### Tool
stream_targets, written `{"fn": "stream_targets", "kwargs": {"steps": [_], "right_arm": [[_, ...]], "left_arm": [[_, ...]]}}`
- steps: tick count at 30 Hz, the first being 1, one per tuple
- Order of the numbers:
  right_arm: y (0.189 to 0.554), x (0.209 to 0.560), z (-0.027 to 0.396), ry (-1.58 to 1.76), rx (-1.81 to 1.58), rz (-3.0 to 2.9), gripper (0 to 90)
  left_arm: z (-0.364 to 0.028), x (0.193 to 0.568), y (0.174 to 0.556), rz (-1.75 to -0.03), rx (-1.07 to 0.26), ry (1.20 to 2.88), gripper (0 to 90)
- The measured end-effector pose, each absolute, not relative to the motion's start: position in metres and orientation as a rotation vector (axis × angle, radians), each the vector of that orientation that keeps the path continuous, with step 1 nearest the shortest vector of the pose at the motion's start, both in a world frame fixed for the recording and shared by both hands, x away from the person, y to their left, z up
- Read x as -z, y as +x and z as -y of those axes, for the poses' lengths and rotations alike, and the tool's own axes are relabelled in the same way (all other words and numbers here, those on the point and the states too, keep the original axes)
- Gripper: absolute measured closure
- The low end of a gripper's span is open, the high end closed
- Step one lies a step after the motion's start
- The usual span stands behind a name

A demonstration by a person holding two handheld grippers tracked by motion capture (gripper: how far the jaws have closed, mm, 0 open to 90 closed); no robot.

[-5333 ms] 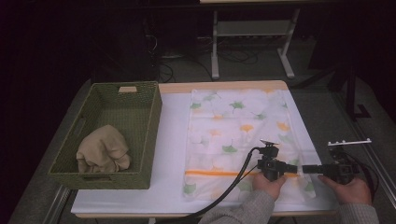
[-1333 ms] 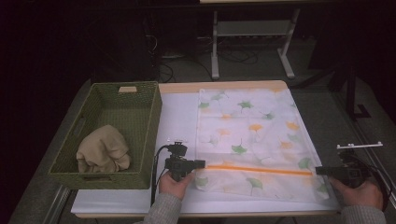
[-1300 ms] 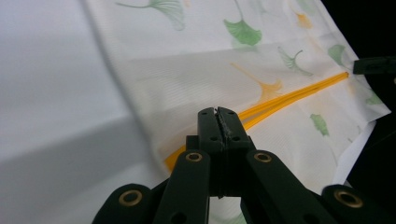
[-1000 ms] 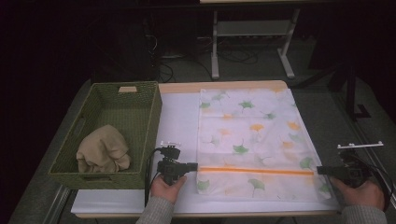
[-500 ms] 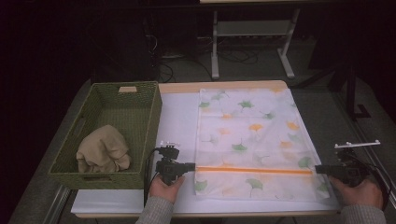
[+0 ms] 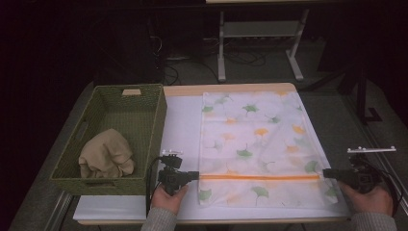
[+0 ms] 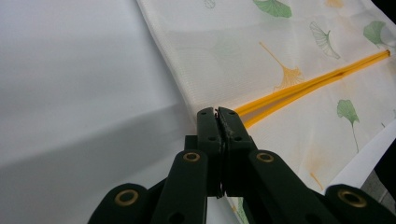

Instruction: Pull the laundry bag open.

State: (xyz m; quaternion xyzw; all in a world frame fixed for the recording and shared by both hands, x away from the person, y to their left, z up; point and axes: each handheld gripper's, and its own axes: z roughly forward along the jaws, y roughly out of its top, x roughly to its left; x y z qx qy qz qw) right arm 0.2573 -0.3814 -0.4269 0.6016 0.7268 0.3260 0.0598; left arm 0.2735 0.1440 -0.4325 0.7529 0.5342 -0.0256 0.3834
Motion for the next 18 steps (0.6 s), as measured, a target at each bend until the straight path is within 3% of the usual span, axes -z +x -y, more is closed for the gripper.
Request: {"fn": "stream_targets", "kwargs": {"steps": [18], "right_arm": [[0.25,0.41,0.369,1.722,-1.028,-2.193,73.1]], "left_arm": [[-0.149,0.424,0.271,-1.366,0.037,1.907,71.3]]}}
